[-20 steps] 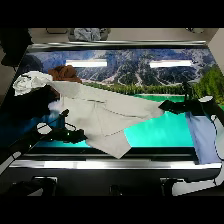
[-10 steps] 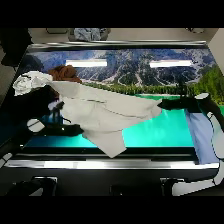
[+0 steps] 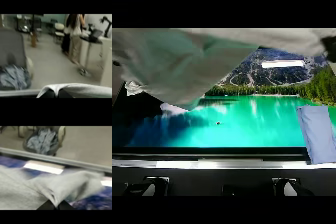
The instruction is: Fold the shirts.
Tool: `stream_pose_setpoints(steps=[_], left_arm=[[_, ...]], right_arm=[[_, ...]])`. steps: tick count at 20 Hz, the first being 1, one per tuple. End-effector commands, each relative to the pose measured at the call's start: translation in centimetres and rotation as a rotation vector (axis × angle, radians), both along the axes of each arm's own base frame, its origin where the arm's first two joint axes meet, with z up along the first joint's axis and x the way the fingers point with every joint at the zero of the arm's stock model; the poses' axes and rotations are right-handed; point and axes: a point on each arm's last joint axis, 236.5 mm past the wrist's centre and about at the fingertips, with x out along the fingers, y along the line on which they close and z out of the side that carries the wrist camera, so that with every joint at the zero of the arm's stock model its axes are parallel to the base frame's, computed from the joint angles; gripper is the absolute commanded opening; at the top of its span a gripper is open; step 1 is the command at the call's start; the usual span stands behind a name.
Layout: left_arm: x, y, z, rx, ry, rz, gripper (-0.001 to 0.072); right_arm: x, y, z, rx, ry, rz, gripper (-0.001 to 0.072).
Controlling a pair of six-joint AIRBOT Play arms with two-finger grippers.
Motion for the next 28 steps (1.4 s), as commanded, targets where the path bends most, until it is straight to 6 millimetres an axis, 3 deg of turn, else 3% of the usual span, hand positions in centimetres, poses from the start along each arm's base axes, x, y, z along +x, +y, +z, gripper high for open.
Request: stream_pose_setpoints(steps=[1, 3, 5, 9, 12, 14, 16, 19, 21, 23, 25, 28], left_arm=[[-5.9, -2.3, 4.5, -0.025, -0.090, -0.086, 0.0028], [-5.9, -2.5, 3.1, 0.004, -0.037, -0.085, 0.0028], [-6.4, -2.3, 2.4, 0.029, -0.012, -0.068, 0.0028], [-6.5, -2.2, 0.0, 0.069, 0.080, -0.062, 0.0028], [-3.0, -2.1, -5.2, 0.073, 0.271, -0.086, 0.0029], [1.2, -1.4, -10.8, 0.039, 0.426, -0.093, 0.0028], [5.7, -1.6, -18.1, 0.004, 0.590, -0.127, 0.0029], [12.0, -4.8, -28.4, -0.004, 0.691, -0.224, 0.0030], [15.8, -6.5, -34.1, 0.018, 0.727, -0.230, 0.0030], [19.1, -7.3, -39.0, 0.011, 0.781, -0.214, 0.0031], [21.8, -7.4, -43.2, -0.009, 0.835, -0.190, 0.0031], [24.7, -7.2, -47.1, -0.051, 0.892, -0.174, 0.0031]], right_arm=[[-9.9, 1.9, 6.3, -0.089, -0.125, -0.106, 0.0046], [-13.1, 1.8, 6.9, -0.145, -0.135, -0.170, 0.0046], [-15.8, 1.4, 5.6, -0.163, -0.072, -0.228, 0.0047], [-18.8, 1.4, -0.9, -0.220, 0.215, -0.214, 0.0047], [-18.7, -0.2, -4.9, -0.258, 0.407, -0.207, 0.0047], [-17.4, -0.8, -8.4, -0.219, 0.544, -0.173, 0.0047], [-16.1, -1.2, -13.1, -0.170, 0.686, -0.130, 0.0046], [-13.6, -2.3, -20.8, -0.107, 0.859, -0.086, 0.0045], [-11.5, -2.4, -25.7, -0.006, 0.985, -0.048, 0.0045], [-7.4, -2.1, -29.1, 0.101, 1.008, 0.002, 0.0045], [-1.7, -2.8, -32.4, 0.216, 0.946, -0.017, 0.0046], [4.9, -4.0, -36.9, 0.392, 0.849, -0.093, 0.0047]])
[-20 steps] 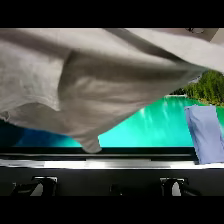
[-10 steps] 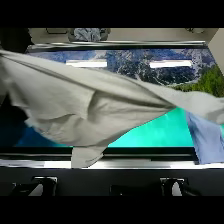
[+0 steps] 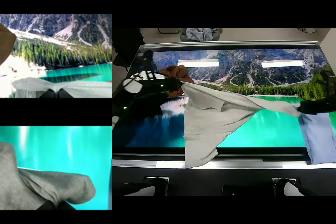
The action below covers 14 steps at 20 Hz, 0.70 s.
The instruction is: Fold the shirts.
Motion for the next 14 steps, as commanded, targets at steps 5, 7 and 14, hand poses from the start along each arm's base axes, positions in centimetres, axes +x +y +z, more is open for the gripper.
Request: stream_pose_setpoints(steps=[5, 7, 14], left_arm=[[3.2, -1.9, -6.2, -0.124, 0.116, 0.032, 0.0438], [2.6, -0.1, -4.0, -0.128, 0.143, -0.002, 0.0621], [-7.6, 12.2, -5.5, -0.124, 0.613, 0.035, 0.0619]], right_arm=[[11.4, 2.6, -4.3, 0.343, -0.259, -0.101, 0.0437], [11.4, 3.0, -0.5, 0.327, -0.332, -0.004, 0.0477], [4.4, 6.4, 1.6, 0.188, -0.135, 0.314, 0.0696]])
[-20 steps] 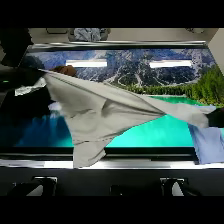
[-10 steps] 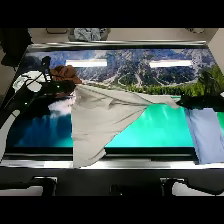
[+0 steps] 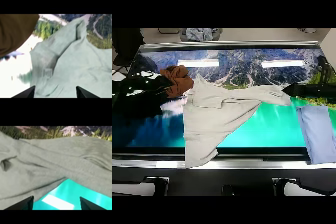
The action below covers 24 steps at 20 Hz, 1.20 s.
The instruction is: Fold the shirts.
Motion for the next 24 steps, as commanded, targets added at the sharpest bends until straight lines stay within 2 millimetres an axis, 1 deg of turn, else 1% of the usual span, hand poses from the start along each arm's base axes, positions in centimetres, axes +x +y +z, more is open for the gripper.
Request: stream_pose_setpoints(steps=[1, 2, 3, 4, 6, 9, 11, 13, 16, 20, 22, 23, 24], left_arm=[[-8.2, 4.1, -3.9, 0.031, 0.328, -0.033, 0.0619], [-10.2, 4.3, -5.6, 0.044, 0.391, -0.037, 0.0619], [-11.8, 3.7, -6.9, 0.034, 0.423, -0.046, 0.0619], [-13.2, 3.1, -8.0, 0.026, 0.440, -0.049, 0.0619], [-15.5, 2.0, -10.0, 0.028, 0.459, -0.059, 0.0620], [-18.9, -0.3, -12.3, -0.011, 0.523, -0.108, 0.0619], [-20.8, -1.8, -13.6, -0.033, 0.564, -0.140, 0.0619], [-21.4, -3.1, -14.5, -0.060, 0.568, -0.144, 0.0618], [-21.0, -5.4, -14.3, -0.126, 0.548, -0.142, 0.0616], [-20.9, -7.5, -14.5, -0.109, 0.524, -0.188, 0.0614], [-20.4, -8.5, -14.7, -0.094, 0.511, -0.182, 0.0596], [-20.1, -9.3, -14.7, -0.096, 0.501, -0.177, 0.0559], [-19.7, -10.2, -14.7, -0.099, 0.483, -0.181, 0.0425]], right_arm=[[-3.9, 2.0, -2.2, -0.042, 0.147, 0.127, 0.0696], [-4.3, 2.8, -3.3, -0.024, 0.178, 0.131, 0.0697], [-4.7, 3.8, -4.3, -0.010, 0.205, 0.140, 0.0696], [-5.4, 5.0, -5.4, -0.002, 0.236, 0.169, 0.0696], [-6.3, 7.2, -6.8, 0.003, 0.271, 0.217, 0.0696], [-6.5, 9.4, -7.7, -0.009, 0.277, 0.261, 0.0696], [-6.4, 9.8, -7.9, -0.017, 0.273, 0.269, 0.0696], [-6.8, 9.8, -8.2, -0.028, 0.289, 0.282, 0.0696], [-7.8, 9.7, -8.7, -0.039, 0.323, 0.301, 0.0696], [-8.6, 9.7, -9.8, -0.033, 0.355, 0.302, 0.0696], [-9.0, 9.8, -10.2, -0.030, 0.369, 0.302, 0.0696], [-9.2, 9.8, -10.4, -0.028, 0.373, 0.302, 0.0696], [-9.2, 9.8, -10.5, -0.028, 0.375, 0.302, 0.0696]])
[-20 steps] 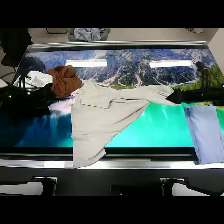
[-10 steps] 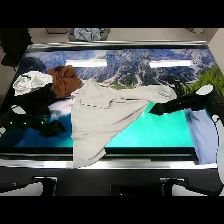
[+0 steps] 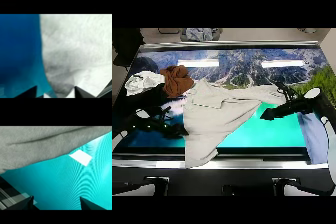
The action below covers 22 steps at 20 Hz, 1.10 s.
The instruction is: Fold the shirts.
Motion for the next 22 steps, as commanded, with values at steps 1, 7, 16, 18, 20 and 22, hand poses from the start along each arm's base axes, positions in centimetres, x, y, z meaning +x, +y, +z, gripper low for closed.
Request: stream_pose_setpoints(steps=[1, 7, 16, 18, 20, 22], left_arm=[[1.2, -2.6, -0.1, -0.003, -0.051, 0.015, 0.0351], [2.0, -3.6, -0.3, 0.017, -0.106, 0.000, 0.0030], [3.1, -3.5, 2.4, 0.020, -0.213, 0.003, 0.0030], [3.5, -3.5, 3.0, 0.023, -0.244, 0.009, 0.0030], [3.7, -3.5, 3.6, 0.024, -0.265, 0.011, 0.0030], [3.8, -3.5, 4.0, 0.023, -0.279, 0.011, 0.0030]], right_arm=[[-0.4, 0.0, -0.6, -0.002, 0.016, -0.001, 0.0696], [0.3, 0.0, -2.0, 0.008, 0.028, -0.100, 0.0695], [5.1, 5.4, -5.4, 0.267, 0.064, -0.331, 0.0664], [6.2, 6.3, -6.2, 0.220, 0.039, -0.377, 0.0670], [7.0, 6.3, -6.8, 0.187, 0.047, -0.456, 0.0669], [7.1, 6.2, -7.0, 0.179, 0.062, -0.482, 0.0663]])
